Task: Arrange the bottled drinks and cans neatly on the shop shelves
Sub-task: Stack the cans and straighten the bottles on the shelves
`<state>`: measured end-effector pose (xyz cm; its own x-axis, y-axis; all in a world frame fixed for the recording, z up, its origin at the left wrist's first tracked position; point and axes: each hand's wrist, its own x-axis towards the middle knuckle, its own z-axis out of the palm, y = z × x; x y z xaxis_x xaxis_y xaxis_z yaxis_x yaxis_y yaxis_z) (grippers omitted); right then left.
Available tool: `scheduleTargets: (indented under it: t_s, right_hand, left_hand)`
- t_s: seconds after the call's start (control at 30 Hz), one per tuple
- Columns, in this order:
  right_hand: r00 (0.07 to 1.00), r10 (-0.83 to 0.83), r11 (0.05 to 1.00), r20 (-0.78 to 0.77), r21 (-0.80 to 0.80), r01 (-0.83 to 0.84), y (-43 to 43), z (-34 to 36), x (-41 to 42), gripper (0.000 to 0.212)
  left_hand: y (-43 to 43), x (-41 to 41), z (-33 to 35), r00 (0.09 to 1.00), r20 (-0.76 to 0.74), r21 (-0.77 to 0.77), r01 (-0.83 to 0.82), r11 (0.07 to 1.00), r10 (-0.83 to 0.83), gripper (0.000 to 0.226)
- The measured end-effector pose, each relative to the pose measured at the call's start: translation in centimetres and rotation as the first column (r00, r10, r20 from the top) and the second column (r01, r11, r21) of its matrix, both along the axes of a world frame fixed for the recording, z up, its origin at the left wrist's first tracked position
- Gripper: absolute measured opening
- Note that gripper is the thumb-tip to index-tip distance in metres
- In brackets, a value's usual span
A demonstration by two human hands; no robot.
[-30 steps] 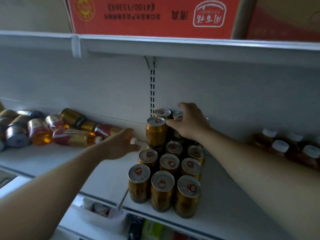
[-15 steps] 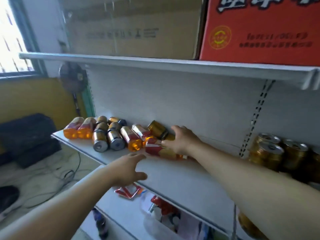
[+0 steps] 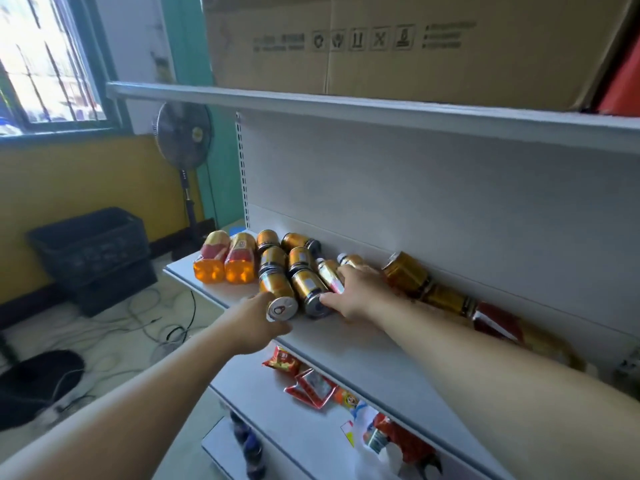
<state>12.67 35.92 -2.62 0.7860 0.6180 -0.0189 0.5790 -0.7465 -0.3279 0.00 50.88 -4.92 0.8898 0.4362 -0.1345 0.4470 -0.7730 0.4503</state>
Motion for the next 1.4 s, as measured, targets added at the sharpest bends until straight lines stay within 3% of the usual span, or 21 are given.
scheduleTargets:
  t_s: [0.1, 0.23, 0.33, 0.43, 0.5, 0.6, 0.73, 0.83, 0.9, 0.97, 1.03, 1.1, 1.2, 1.27, 1.33, 1.4]
  right_hand:
    - [0.999, 0.04, 0.999, -0.014, -0.029, -0.041, 2.9, -1.8, 1.6, 0.084]
    - [0.996, 0.084, 0.983, 0.008, -0.167, -0.081, 6.1, -3.9, 4.1, 0.072]
    - [0.992, 0.09, 0.969, 0.085, -0.237, -0.068, 7.3, -5.5, 4.6, 0.07]
    - [0.988, 0.076, 0.975, 0.136, -0.217, -0.045, 7.8, -6.5, 3.8, 0.066]
    - [0.984, 0.054, 0.976, 0.17, -0.217, -0.017, 7.8, -6.6, 2.8, 0.066]
    - [0.982, -0.025, 0.965, 0.189, -0.253, 0.073, 7.2, -6.8, 1.4, 0.079]
    - [0.967, -0.158, 0.956, 0.201, -0.215, 0.201, 6.5, -8.1, -0.5, 0.086]
    - [0.94, -0.337, 0.942, 0.058, 0.031, 0.335, 6.0, -8.7, -1.8, 0.076]
    - [0.84, -0.494, 0.797, -0.226, 0.27, 0.541, 5.4, -8.4, -3.3, 0.059]
    - [0.653, -0.469, 0.445, -0.594, 0.479, 0.756, 4.9, -7.7, -5.0, 0.034]
    - [0.492, -0.213, 0.02, -0.844, 0.499, 0.866, 3.8, -7.3, -6.2, 0.02]
    - [0.425, 0.054, -0.264, -0.904, 0.397, 0.879, 2.3, -6.5, -7.6, 0.029]
    - [0.434, 0.228, -0.429, -0.871, 0.311, 0.848, 0.0, -4.6, -9.6, 0.061]
    - [0.467, 0.215, -0.482, -0.857, 0.323, 0.814, -1.9, -3.9, -11.1, 0.073]
    - [0.502, 0.144, -0.532, -0.853, 0.361, 0.766, -4.1, -2.7, -12.7, 0.069]
    - [0.534, 0.06, -0.572, -0.843, 0.41, 0.71, -6.8, -1.5, -14.2, 0.056]
  left_hand:
    - [2.6, 2.3, -1.1, 1.0, -0.008, -0.007, 0.008, 1.0, -0.008, 0.078]
    - [6.6, 5.5, -3.0, 0.969, -0.142, 0.2, 0.229, 0.953, -0.203, 0.099]
    - [9.3, 6.8, -4.1, 0.901, -0.252, 0.447, 0.433, 0.783, -0.354, 0.092]
    - [11.0, 7.5, -4.7, 0.848, -0.157, 0.635, 0.48, 0.605, -0.506, 0.089]
    - [11.8, 8.1, -5.4, 0.795, -0.087, 0.664, 0.496, 0.56, -0.601, 0.094]
    - [13.0, 8.8, -6.2, 0.715, 0.034, 0.634, 0.525, 0.568, -0.699, 0.093]
    - [14.0, 9.1, -7.5, 0.704, 0.19, 0.468, 0.547, 0.693, -0.684, 0.09]
    - [13.6, 9.1, -7.7, 0.728, 0.285, 0.308, 0.547, 0.778, -0.624, 0.087]
    - [12.9, 8.9, -6.9, 0.812, 0.37, 0.082, 0.456, 0.886, -0.452, 0.079]
    - [12.0, 8.3, -6.0, 0.879, 0.386, -0.244, 0.389, 0.888, -0.279, 0.075]
    - [10.7, 7.9, -5.2, 0.907, 0.386, -0.575, 0.378, 0.726, -0.167, 0.075]
    - [8.7, 7.5, -4.4, 0.915, 0.379, -0.769, 0.393, 0.504, -0.136, 0.062]
    - [4.9, 7.2, -3.2, 0.932, 0.346, -0.893, 0.362, 0.269, -0.104, 0.025]
    - [1.9, 7.0, -2.6, 0.953, 0.279, -0.952, 0.29, 0.094, -0.116, 0.021]
    - [-1.1, 6.7, -1.6, 0.963, 0.215, -0.977, 0.214, -0.027, -0.164, 0.025]
    - [-4.4, 6.2, -0.8, 0.947, 0.21, -0.978, 0.199, -0.07, -0.242, 0.034]
